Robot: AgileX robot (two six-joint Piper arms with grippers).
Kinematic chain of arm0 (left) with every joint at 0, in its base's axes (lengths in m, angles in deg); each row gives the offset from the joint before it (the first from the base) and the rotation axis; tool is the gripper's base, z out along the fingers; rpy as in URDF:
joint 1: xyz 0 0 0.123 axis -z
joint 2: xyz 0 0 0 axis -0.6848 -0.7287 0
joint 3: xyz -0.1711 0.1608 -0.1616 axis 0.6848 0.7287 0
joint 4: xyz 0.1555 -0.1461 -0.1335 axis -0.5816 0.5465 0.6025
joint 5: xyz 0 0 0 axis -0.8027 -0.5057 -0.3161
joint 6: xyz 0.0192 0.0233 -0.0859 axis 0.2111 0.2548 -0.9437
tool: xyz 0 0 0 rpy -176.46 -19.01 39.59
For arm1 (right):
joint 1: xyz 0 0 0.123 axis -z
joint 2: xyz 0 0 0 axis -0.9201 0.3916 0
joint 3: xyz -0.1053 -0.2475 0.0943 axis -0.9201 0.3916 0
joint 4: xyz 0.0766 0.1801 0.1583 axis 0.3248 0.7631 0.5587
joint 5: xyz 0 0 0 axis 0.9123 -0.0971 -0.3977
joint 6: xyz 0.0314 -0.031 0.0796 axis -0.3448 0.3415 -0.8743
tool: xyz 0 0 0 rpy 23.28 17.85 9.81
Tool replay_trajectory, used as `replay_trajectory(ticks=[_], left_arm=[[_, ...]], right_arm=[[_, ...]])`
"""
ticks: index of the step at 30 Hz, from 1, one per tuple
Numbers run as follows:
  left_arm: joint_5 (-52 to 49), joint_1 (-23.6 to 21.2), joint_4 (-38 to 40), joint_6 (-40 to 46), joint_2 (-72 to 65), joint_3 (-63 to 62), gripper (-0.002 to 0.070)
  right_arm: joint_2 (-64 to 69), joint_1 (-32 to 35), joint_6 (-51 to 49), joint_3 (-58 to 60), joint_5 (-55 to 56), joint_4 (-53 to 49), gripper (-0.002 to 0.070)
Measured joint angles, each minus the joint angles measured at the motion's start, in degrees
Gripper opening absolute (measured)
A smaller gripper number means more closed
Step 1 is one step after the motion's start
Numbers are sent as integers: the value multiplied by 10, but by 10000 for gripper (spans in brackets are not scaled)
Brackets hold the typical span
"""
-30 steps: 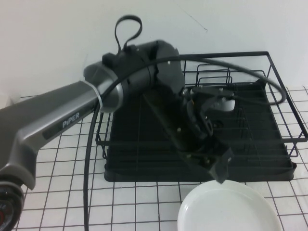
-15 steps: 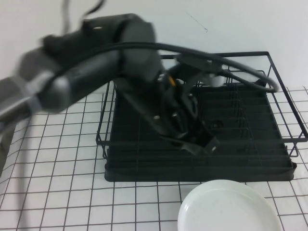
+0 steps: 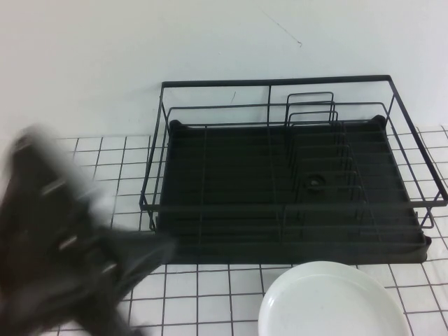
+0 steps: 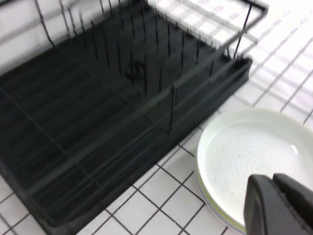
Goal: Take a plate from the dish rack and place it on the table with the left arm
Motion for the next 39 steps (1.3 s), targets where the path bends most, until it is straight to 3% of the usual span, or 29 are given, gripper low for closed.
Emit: replay_trajectory(ticks=[13,20,29,33,39], left_arm=[[26,0,1,2,482,258,-1],[15,0,-11,21,455,283,-1],[211,-7,-21,101,429,341,-1],[248,-82,-22,99,429,373,-1],[244,-263,-24,42,449,407,-1]], right_arm=[[0,0,0,0,0,0,-1],[0,0,0,0,0,0,-1],[0,0,0,0,0,0,-1],[0,0,0,0,0,0,-1],[0,0,0,0,0,0,-1]])
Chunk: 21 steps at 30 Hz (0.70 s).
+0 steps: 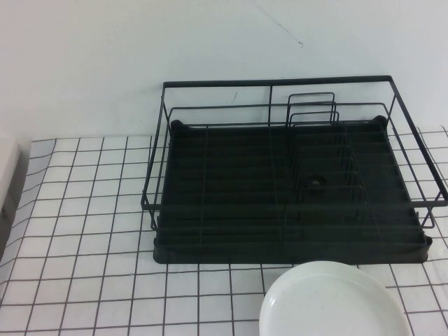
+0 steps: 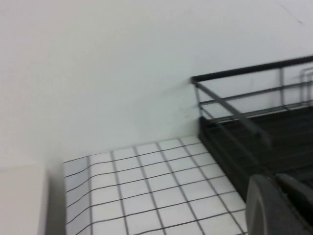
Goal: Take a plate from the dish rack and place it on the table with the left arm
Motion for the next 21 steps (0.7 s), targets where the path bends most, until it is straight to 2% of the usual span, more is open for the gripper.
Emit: replay_trajectory(ticks=[3,5,11,18,21], left_arm=[[0,-65,-10,-50,32,19,-1],[0,-85,-28,-73,47,36,-1],[-21,-91,-60,-87,51,49,-1],[-133,-95,-99,-88,53,49,-2],[-150,-95,-103,-88,54,48,-2]], right_arm=[[0,0,0,0,0,0,-1],[0,0,0,0,0,0,-1],[0,0,0,0,0,0,-1],[0,0,0,0,0,0,-1],[0,0,0,0,0,0,-1]])
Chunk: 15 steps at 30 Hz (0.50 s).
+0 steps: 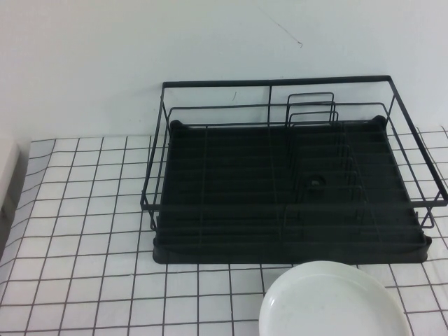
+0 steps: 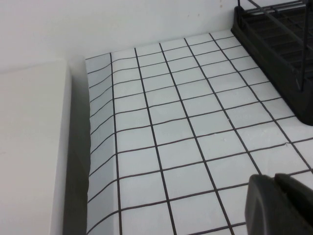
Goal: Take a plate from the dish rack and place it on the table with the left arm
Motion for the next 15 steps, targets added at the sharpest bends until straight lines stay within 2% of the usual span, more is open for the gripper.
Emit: replay_trajectory(ticks=[15], left_arm=[[-5,-1,-5,15,0,-1,-2]], right_arm=[[0,0,0,0,0,0,-1]])
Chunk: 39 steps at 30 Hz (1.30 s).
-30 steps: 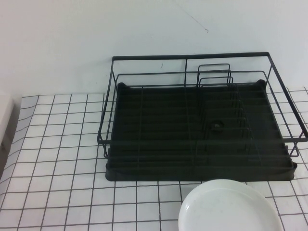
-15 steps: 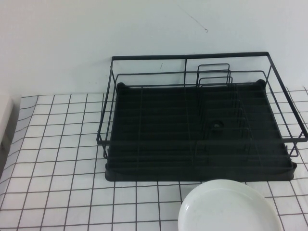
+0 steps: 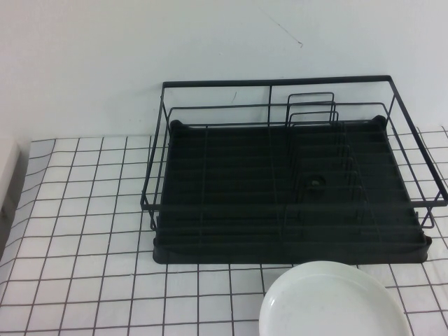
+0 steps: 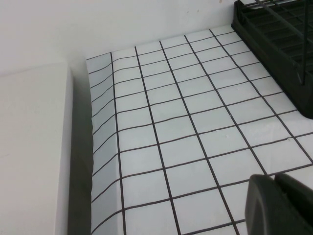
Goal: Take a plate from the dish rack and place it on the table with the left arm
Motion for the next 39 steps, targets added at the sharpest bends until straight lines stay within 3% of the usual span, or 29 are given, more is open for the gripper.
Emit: replay_trajectory(ticks=[33,39], left_arm=[[-3,12,-1,1,0,-1,-2],[-3,-3,-1,1,0,-1,-2]], right_arm=[[0,0,0,0,0,0,-1],[0,0,0,0,0,0,-1]])
